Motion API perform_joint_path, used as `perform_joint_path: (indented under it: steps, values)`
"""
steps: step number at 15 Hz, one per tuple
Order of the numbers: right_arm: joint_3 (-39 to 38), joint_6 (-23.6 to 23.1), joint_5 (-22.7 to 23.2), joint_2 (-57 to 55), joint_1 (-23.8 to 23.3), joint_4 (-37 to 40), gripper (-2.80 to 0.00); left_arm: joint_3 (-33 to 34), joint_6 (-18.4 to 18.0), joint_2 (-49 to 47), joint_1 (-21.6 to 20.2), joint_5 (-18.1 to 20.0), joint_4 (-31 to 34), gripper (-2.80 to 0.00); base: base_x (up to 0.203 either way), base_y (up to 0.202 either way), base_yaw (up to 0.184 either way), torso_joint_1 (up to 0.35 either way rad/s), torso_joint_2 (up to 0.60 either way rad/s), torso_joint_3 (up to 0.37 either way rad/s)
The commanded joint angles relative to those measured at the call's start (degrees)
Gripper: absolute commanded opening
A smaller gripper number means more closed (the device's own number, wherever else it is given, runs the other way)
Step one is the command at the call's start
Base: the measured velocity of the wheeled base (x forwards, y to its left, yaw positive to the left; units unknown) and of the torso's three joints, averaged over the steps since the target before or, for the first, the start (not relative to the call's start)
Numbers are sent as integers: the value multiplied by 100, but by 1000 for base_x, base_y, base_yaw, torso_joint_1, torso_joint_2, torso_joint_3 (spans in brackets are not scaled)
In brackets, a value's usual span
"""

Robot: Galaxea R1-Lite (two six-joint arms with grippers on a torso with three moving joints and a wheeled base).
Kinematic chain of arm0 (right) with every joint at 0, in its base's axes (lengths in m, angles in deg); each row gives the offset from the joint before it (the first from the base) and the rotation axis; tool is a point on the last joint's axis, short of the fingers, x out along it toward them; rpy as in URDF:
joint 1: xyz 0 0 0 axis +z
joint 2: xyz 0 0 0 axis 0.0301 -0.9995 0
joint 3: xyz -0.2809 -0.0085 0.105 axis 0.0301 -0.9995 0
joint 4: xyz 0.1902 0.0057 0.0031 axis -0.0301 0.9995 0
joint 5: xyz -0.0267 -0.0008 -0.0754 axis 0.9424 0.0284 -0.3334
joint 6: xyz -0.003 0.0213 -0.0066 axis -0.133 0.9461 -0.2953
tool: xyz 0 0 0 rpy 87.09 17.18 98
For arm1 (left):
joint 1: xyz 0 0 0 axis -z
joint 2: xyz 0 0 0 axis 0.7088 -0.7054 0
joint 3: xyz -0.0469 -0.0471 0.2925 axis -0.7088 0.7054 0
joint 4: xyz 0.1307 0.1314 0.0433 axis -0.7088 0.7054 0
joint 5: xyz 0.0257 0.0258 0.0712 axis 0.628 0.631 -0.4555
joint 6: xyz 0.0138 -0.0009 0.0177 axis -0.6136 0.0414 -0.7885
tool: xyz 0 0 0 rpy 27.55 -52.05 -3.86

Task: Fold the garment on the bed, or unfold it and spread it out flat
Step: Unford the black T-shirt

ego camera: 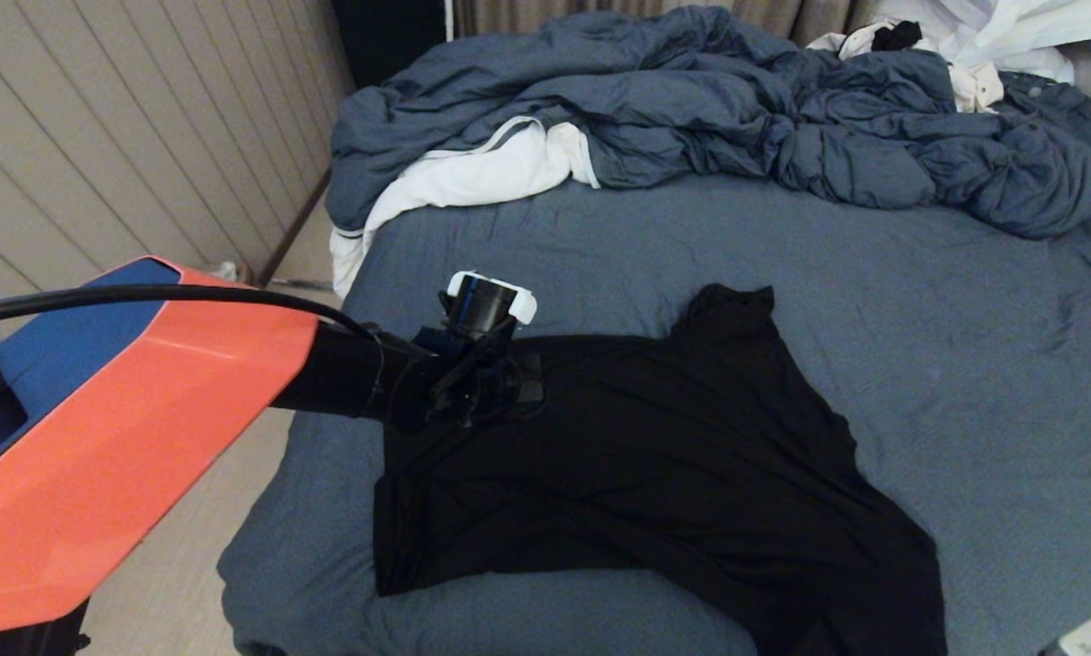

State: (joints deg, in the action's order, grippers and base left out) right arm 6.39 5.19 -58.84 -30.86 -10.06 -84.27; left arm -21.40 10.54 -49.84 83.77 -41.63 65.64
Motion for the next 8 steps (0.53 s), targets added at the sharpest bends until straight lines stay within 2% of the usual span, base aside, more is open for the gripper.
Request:
perform_joint_path:
  steps: [1,8]
  values:
    - [2,-23,10,-7,-1,3,0,13,17,-5,4,-9,-7,-280,0,0,0,0,0,0]
    - [212,4,93,27,-16,-29,0,13,19,4,13,-9,-7,-280,0,0,0,0,0,0]
